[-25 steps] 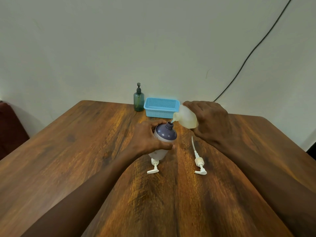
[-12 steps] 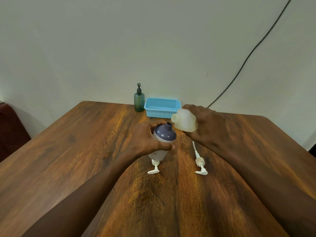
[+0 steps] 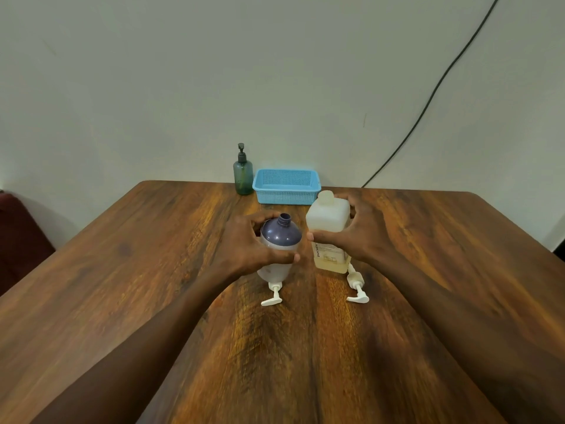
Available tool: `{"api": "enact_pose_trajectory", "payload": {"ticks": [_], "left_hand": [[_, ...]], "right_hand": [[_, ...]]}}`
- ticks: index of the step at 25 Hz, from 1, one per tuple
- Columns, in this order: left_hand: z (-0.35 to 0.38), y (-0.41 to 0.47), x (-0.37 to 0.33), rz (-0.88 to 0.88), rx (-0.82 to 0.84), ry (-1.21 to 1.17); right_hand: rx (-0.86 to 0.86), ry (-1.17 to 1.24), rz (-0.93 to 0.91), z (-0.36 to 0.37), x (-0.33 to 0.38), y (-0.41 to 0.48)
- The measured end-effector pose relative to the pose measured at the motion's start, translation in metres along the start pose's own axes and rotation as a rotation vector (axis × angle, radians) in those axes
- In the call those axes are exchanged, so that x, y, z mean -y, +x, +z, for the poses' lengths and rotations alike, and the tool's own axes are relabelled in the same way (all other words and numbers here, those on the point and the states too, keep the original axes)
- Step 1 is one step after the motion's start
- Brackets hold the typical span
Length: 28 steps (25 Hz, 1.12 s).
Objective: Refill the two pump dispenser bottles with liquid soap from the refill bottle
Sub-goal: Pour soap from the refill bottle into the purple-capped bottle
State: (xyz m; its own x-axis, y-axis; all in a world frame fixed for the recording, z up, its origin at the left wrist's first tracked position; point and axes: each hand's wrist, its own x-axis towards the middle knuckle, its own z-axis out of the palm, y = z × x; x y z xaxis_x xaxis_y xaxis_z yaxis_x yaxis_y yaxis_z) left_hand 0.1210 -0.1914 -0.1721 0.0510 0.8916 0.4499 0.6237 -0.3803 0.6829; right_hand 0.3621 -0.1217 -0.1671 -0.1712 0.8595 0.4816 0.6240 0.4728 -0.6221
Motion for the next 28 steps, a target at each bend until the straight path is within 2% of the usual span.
{"api": "enact_pose_trajectory", "payload": {"ticks": [4, 9, 15, 17, 19, 23, 25, 28], "left_hand": [[0.002, -0.001, 0.007, -0.025, 0.003, -0.034], [0.004, 0.001, 0.014, -0.039, -0.004, -0.057], [0.006, 0.000, 0.009, -0.039, 0.005, -0.063], [0.006, -0.001, 0.007, -0.041, 0.008, -0.061], [0.003, -0.003, 0.005, -0.046, 0.005, -0.065], [-0.014, -0.011, 0.014, -0.065, -0.032, -0.065], [-0.022, -0.015, 0.024, -0.097, -0.039, -0.080], [-0.030, -0.024, 0.041, -0.122, -0.085, -0.056]], "right_hand": [[0.117, 0.133, 0.019, 0.006, -0.010, -0.006], [0.169, 0.207, 0.032, 0.009, -0.018, -0.009], [0.311, 0.288, 0.051, 0.000, -0.030, -0.005], [0.348, 0.290, 0.044, -0.002, -0.029, -0.004], [0.314, 0.212, 0.010, -0.006, -0.024, -0.005], [-0.019, 0.024, -0.280, -0.012, 0.006, -0.007], [-0.039, 0.021, -0.454, -0.006, 0.024, -0.007], [0.081, 0.075, -0.647, 0.013, 0.040, -0.011]]}}
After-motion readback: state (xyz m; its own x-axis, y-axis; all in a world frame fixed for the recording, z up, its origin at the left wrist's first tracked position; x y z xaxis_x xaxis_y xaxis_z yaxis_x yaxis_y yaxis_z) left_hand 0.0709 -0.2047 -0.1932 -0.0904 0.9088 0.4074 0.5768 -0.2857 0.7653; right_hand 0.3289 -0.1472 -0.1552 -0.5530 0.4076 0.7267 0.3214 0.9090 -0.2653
